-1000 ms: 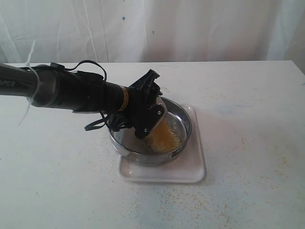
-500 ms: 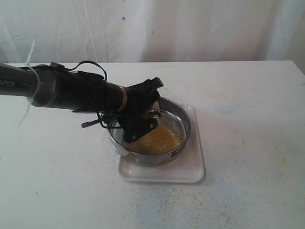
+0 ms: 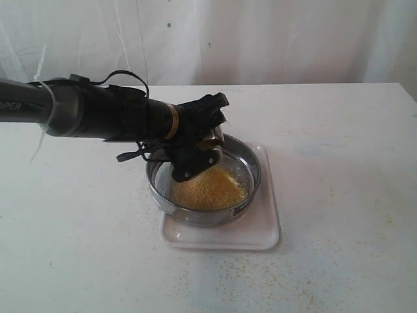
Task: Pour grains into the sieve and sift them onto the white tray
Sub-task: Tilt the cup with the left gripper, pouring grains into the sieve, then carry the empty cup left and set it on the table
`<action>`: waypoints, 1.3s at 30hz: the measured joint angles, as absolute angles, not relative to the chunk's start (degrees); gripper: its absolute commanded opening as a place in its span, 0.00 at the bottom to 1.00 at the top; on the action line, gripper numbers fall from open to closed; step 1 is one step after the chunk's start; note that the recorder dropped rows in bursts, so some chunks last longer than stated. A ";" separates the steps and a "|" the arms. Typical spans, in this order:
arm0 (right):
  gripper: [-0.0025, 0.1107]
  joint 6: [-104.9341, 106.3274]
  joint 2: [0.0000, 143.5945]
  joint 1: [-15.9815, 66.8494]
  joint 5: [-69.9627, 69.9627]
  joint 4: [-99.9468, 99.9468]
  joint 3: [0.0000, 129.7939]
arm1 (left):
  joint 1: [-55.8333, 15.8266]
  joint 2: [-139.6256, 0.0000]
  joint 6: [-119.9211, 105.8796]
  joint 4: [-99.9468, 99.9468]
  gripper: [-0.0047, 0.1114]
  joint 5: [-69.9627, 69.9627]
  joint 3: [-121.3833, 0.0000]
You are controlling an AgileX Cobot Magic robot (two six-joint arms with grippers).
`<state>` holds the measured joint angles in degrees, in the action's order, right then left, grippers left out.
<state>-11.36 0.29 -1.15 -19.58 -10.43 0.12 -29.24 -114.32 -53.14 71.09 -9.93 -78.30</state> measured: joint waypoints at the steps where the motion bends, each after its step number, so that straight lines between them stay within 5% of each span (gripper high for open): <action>1: 0.02 -11.36 0.29 -1.15 -19.58 -10.43 0.12 | -29.48 -114.32 -53.14 71.94 0.04 -9.31 -78.40; 30: 0.02 -11.36 0.29 -1.15 -19.58 -10.43 0.12 | -35.78 -113.09 -52.33 88.07 0.04 4.79 -78.64; 35: 0.02 -11.36 0.29 -1.15 -19.58 -10.43 0.12 | -35.05 -110.64 -26.92 75.92 0.04 1.12 -78.64; 39: 0.02 -11.36 0.29 -1.15 -19.58 -10.43 0.12 | -27.96 -106.27 -5.23 69.79 0.04 -7.77 -78.64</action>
<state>-11.36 0.29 -1.15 -19.58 -10.43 0.12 -27.96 -106.27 -5.23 69.79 -7.77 -78.64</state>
